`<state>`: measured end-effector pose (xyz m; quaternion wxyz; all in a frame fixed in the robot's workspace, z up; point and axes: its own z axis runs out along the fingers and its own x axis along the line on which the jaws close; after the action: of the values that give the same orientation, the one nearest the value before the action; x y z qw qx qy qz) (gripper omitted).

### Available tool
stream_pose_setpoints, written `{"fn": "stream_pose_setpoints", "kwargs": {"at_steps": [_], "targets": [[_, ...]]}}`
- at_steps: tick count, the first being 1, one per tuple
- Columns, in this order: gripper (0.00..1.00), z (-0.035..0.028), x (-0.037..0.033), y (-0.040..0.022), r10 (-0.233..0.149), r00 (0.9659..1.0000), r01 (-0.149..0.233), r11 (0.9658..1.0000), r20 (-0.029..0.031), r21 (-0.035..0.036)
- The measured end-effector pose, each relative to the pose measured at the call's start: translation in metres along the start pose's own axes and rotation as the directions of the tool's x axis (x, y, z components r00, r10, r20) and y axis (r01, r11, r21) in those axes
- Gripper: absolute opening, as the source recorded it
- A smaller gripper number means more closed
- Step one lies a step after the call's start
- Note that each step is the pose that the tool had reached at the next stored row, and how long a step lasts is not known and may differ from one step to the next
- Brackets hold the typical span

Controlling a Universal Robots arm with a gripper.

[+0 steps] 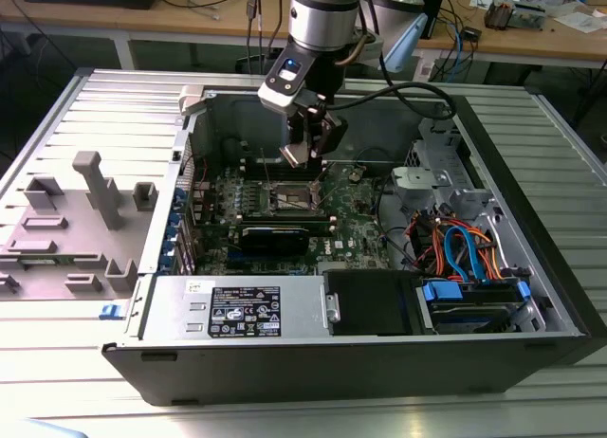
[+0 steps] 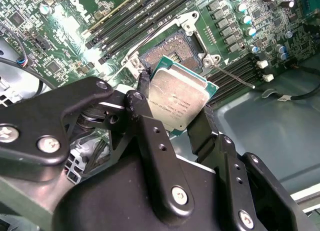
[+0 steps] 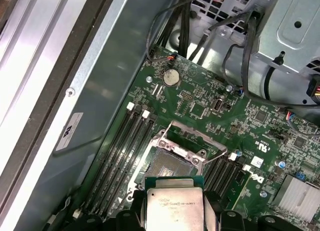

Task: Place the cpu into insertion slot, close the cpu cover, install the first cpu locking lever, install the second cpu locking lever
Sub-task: 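Place the cpu into insertion slot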

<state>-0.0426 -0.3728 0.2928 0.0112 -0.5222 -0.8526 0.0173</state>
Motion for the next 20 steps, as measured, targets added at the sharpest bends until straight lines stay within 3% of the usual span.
{"fn": "stream_pose_setpoints", "kwargs": {"at_steps": [20], "targets": [[0.55,0.0008,0.0,0.0,0.05,0.9987,-0.05,0.9987,-0.0016,0.0002]]}}
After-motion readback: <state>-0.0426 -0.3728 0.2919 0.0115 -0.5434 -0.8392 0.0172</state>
